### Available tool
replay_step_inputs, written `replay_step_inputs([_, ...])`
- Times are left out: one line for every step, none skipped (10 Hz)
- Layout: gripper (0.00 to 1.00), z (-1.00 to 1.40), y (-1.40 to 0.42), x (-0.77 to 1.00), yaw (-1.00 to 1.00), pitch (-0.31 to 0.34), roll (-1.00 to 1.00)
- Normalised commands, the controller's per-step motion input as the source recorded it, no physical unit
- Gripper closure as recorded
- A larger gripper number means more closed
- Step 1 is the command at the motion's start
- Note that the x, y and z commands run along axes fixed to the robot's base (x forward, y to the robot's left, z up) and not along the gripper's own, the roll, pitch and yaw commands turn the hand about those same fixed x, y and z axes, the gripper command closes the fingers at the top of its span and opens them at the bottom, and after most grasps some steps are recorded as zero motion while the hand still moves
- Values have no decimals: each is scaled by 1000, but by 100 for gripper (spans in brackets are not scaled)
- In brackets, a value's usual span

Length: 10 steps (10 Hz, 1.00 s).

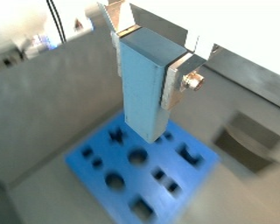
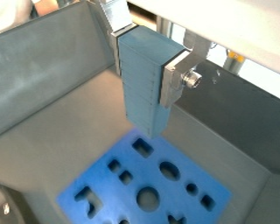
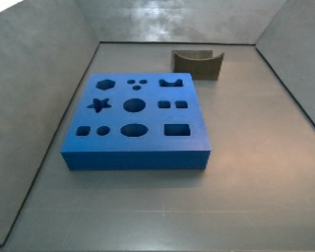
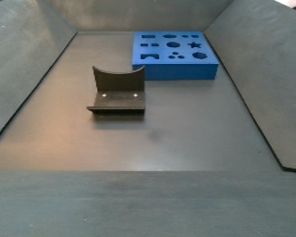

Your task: Insert the rectangle object.

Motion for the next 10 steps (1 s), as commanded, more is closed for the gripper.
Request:
replay_step_inputs([100,-952,96,-893,75,480,572])
replay_step_inputs([100,-674,27,-598,74,245,433])
replay_step_inputs([100,-396,3,-352,71,114,305])
replay_step_inputs([100,837,-225,752,-218,-245,-340])
replay_step_inputs([100,838,-205,749,-227,-212,-377])
replay_step_inputs([100,550,-118,507,-170,-62,-298])
replay_step_inputs([100,228,-60,273,-82,22,-176])
replay_step_inputs([100,-1000,-369,806,-26,0,89])
replay_step_inputs([100,-1000,-411,746,0,-3,71])
replay_step_inputs([100,-1000,-440,691,20,-17,76])
